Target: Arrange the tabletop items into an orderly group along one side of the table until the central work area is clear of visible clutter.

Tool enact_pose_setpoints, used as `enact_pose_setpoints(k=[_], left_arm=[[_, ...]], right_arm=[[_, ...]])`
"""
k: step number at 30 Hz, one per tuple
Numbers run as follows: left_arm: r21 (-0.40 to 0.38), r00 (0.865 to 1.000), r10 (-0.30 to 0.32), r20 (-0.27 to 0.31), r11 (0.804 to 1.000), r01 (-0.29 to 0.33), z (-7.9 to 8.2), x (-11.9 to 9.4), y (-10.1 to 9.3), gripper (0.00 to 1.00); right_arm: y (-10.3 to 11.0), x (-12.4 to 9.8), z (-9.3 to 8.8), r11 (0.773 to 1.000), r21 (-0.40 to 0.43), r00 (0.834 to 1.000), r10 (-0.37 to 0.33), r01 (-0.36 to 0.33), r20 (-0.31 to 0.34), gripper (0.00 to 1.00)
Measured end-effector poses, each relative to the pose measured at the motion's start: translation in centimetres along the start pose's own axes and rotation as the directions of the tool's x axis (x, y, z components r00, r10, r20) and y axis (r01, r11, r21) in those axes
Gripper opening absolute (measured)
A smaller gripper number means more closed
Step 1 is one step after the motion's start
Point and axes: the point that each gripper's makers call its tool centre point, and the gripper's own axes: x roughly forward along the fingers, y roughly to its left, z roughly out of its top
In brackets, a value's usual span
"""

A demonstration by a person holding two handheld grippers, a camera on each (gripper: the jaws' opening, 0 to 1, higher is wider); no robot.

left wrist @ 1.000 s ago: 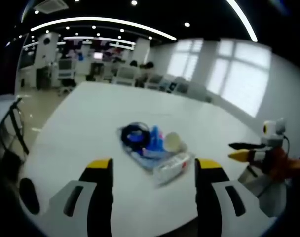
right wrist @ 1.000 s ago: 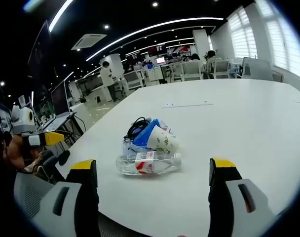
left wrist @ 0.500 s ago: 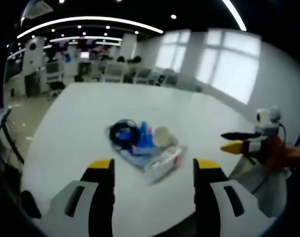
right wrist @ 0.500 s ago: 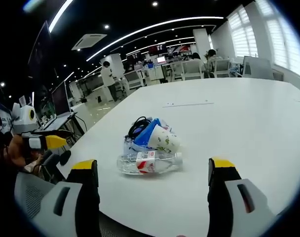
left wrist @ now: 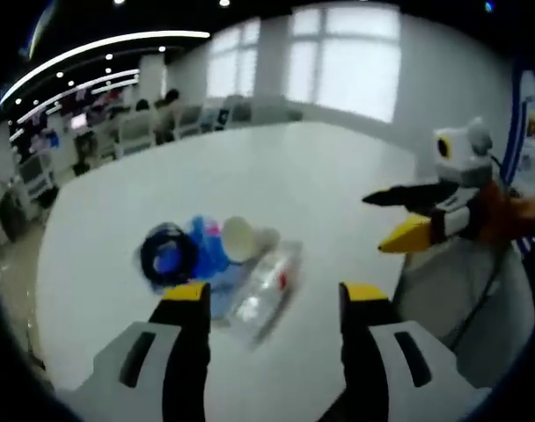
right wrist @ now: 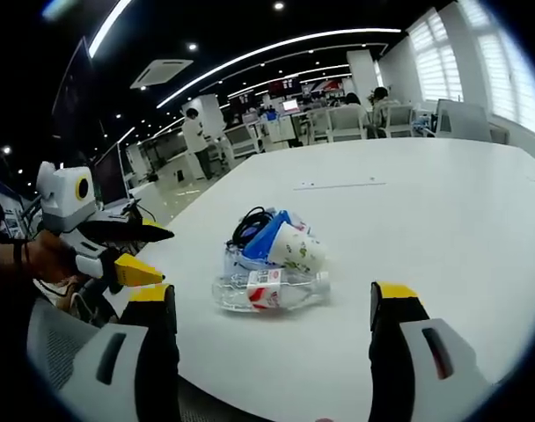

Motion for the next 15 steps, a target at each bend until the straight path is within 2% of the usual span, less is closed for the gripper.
enact_pose_setpoints(k=[5, 8, 13, 15], left_arm=[[0.102, 0.995, -0.076, -0.069, 0.991, 0.083, 0.1, 3.0, -1.1, 0.56], [0.144, 0.987, -0.116, -0.115, 0.981, 0.132, 0.0, 4.8, -1.6, 0.56], [0.188, 0.970, -0.149, -0.193, 0.964, 0.186, -0.6, 7.4, -1.6, 0.56], [0.195, 0.965, -0.160, -0.207, 0.960, 0.201, -0.8, 8.2, -1.6, 0.56]], right_arm=[[-0.1, -0.1, 0.1, 1.000, 0.009, 1.000, -0.005, 0.005, 0.009, 0.92], [-0.1, -0.1, 0.2, 1.000, 0.006, 1.000, -0.003, 0.003, 0.010, 0.92], [-0.1, -0.1, 0.4, 1.000, 0.005, 1.000, -0.002, 0.002, 0.014, 0.91], [-0.2, -0.1, 0.5, 1.000, 0.008, 1.000, -0.005, 0.005, 0.016, 0.91]])
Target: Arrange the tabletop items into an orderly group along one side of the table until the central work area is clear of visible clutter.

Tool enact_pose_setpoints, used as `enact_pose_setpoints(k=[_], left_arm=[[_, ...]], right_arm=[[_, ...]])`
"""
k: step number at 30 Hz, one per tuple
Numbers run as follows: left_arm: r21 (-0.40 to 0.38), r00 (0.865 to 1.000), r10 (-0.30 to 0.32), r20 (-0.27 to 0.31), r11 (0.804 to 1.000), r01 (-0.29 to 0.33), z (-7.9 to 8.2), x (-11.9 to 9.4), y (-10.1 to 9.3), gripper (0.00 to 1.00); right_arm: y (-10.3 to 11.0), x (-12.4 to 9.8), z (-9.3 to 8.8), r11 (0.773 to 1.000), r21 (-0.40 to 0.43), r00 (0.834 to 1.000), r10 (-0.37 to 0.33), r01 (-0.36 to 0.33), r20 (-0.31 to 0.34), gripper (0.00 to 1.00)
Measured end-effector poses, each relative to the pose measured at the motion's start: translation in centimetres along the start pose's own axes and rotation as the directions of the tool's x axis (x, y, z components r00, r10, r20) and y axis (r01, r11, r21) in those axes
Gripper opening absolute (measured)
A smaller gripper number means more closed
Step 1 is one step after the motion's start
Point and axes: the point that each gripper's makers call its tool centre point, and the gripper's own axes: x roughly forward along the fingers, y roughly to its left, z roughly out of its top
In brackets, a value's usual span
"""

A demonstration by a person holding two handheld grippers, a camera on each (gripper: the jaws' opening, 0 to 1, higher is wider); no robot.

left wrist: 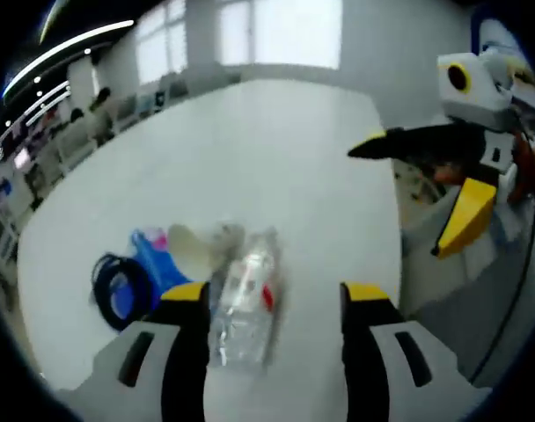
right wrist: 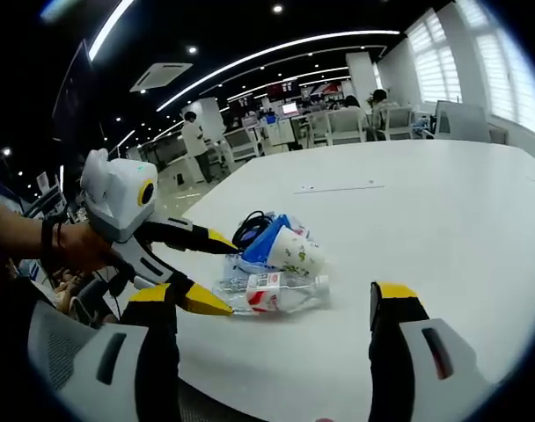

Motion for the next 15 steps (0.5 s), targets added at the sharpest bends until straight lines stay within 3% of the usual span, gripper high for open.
enact_pose_setpoints(k=[3, 15], left_arm=[[0.077, 0.997, -0.031, -0.073, 0.996, 0.037, -0.8, 1.3, -0.3, 0.56], [0.140, 0.977, -0.082, -0.199, 0.984, 0.111, -2.3, 5.3, -0.1, 0.55]], right_arm=[[-0.1, 0.0, 0.1, 1.000, 0.000, 1.000, -0.001, 0.001, 0.003, 0.91], [-0.5, -0.3, 0.3, 1.000, 0.023, 1.000, -0.014, 0.014, 0.016, 0.91]])
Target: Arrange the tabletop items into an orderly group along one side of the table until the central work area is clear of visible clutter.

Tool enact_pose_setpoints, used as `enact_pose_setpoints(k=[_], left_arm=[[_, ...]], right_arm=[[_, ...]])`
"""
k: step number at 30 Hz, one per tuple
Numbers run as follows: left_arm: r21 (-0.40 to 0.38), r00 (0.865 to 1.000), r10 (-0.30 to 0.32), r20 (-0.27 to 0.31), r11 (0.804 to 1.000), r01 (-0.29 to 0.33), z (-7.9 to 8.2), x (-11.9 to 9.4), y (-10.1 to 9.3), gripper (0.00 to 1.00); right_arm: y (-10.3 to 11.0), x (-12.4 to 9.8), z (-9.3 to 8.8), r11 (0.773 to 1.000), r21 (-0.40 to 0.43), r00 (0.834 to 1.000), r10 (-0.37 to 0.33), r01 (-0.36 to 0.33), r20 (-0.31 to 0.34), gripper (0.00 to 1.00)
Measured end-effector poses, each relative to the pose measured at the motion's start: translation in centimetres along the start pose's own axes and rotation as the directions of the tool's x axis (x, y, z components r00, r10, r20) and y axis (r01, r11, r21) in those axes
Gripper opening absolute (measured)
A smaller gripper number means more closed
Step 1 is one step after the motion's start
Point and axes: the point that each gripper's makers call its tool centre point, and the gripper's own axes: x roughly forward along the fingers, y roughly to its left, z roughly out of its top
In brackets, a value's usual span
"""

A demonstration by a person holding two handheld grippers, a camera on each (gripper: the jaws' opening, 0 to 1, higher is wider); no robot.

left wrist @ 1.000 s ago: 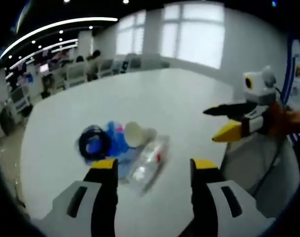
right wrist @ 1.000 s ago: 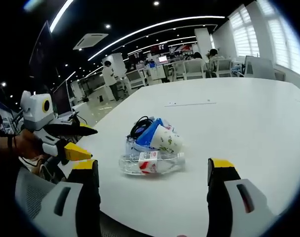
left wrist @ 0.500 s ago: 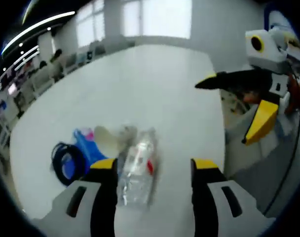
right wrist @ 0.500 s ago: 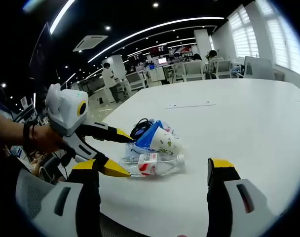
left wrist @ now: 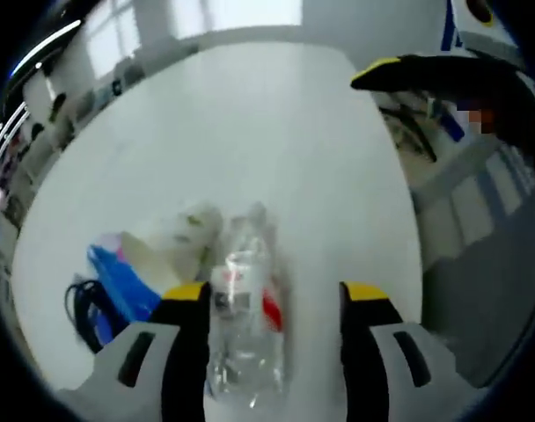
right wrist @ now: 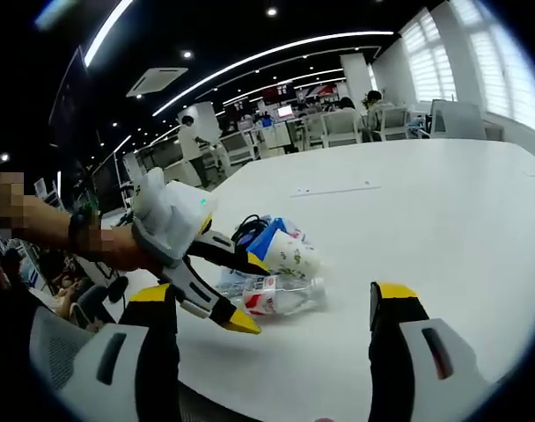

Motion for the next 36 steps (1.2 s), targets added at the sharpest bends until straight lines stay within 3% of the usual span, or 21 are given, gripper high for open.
enact_pose_setpoints(k=[10, 14, 16, 18, 24, 28, 36], left_arm=[[0.049, 0.991, -0.032, -0.131, 0.998, 0.039, -1.8, 2.0, 0.5, 0.52], [0.061, 0.988, -0.033, -0.152, 0.997, 0.042, -1.8, 2.5, 0.6, 0.51], [0.074, 0.987, -0.012, -0.162, 0.997, 0.024, -1.8, 2.9, 1.1, 0.45], [0.070, 0.987, 0.010, -0.158, 0.998, 0.001, -1.8, 3.0, 1.8, 0.40], [0.063, 0.989, -0.003, -0.146, 0.998, 0.013, -1.7, 3.3, 1.6, 0.40], [0.044, 0.994, -0.013, -0.107, 0.999, 0.018, -1.4, 3.2, 1.7, 0.39], [0.004, 0.998, -0.029, -0.064, 1.000, 0.029, -1.9, 1.7, 0.4, 0.37]], right_arm=[[0.0, -0.3, -0.2, 1.000, 0.012, 1.000, -0.002, 0.002, 0.001, 0.92], [0.1, -0.3, -0.1, 1.000, 0.013, 1.000, 0.001, -0.001, 0.001, 0.92], [0.1, -0.2, -0.2, 1.000, 0.009, 1.000, 0.003, -0.003, -0.005, 0.91], [0.1, -0.2, -0.3, 1.000, 0.006, 1.000, 0.004, -0.003, -0.011, 0.91], [-0.2, -0.3, -0.3, 1.000, 0.008, 1.000, 0.000, 0.000, -0.012, 0.90], [-0.4, -0.3, -0.1, 1.000, 0.010, 1.000, -0.003, 0.004, -0.009, 0.89], [-0.4, -0.4, 0.0, 1.000, 0.004, 1.000, 0.003, -0.003, -0.006, 0.89]])
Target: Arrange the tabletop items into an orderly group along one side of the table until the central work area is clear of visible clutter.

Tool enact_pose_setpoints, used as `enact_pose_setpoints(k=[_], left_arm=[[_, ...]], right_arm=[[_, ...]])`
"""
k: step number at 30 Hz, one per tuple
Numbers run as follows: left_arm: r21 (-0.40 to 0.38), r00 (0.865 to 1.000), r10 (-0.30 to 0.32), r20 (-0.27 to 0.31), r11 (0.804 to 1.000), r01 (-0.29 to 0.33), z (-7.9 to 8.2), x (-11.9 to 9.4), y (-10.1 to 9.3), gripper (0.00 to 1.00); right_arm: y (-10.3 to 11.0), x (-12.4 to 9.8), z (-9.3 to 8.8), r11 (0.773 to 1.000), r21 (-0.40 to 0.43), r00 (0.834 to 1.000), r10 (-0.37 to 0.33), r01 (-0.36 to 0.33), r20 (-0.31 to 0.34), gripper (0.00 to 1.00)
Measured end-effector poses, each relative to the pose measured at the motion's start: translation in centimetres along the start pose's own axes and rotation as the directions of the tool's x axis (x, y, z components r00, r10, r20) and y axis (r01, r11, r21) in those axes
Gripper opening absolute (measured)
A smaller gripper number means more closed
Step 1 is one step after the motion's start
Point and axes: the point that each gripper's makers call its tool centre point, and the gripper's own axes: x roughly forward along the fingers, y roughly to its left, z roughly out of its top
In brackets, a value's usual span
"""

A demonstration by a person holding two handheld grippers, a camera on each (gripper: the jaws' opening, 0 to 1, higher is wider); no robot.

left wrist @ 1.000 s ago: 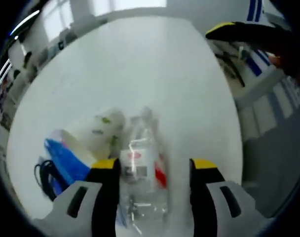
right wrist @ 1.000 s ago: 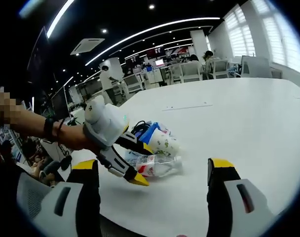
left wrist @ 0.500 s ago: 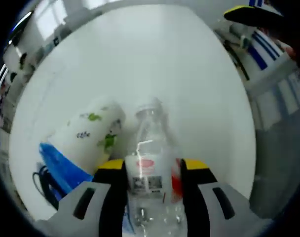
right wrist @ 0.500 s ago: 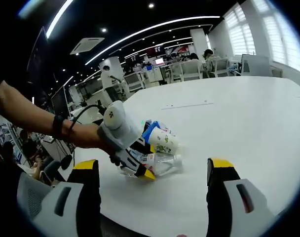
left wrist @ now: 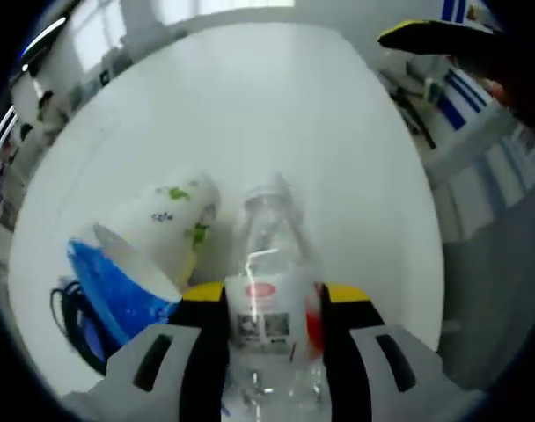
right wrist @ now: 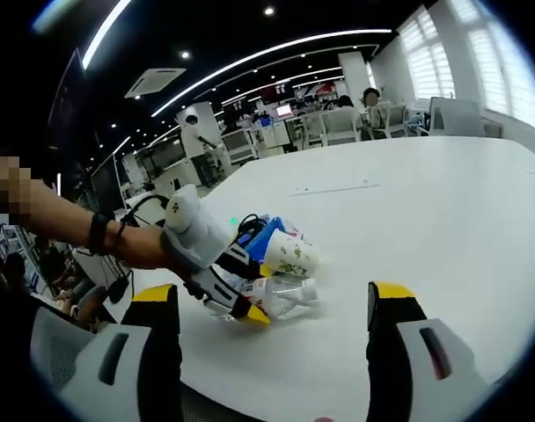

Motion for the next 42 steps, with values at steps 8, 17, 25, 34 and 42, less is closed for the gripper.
enact_pose_setpoints(k=[8, 17, 25, 34, 42], left_arm=[[-0.149, 0.994, 0.047, 0.102, 0.988, -0.031, -0.7, -2.9, 0.2, 0.37], [-0.279, 0.975, 0.134, 0.180, 0.957, -0.080, -1.9, -6.1, 1.2, 0.36], [-0.356, 0.958, 0.191, 0.215, 0.929, -0.106, -3.3, -7.8, 1.5, 0.36], [-0.448, 0.914, 0.298, 0.276, 0.881, -0.152, -3.9, -11.5, 3.4, 0.36], [-0.530, 0.856, 0.419, 0.305, 0.821, -0.213, -5.7, -16.2, 7.6, 0.36]], right_arm=[[0.0, -0.1, 0.2, 1.000, -0.003, 1.000, 0.002, -0.002, 0.005, 0.89], [0.4, 0.1, 0.2, 1.000, -0.011, 1.000, 0.017, -0.017, 0.003, 0.88], [0.6, 0.1, 0.0, 1.000, -0.018, 1.000, 0.025, -0.025, -0.007, 0.88], [1.0, 0.3, -0.2, 0.999, -0.027, 0.999, 0.034, -0.035, -0.015, 0.88], [1.2, 0.4, -0.4, 0.999, -0.032, 0.999, 0.036, -0.037, -0.026, 0.88]])
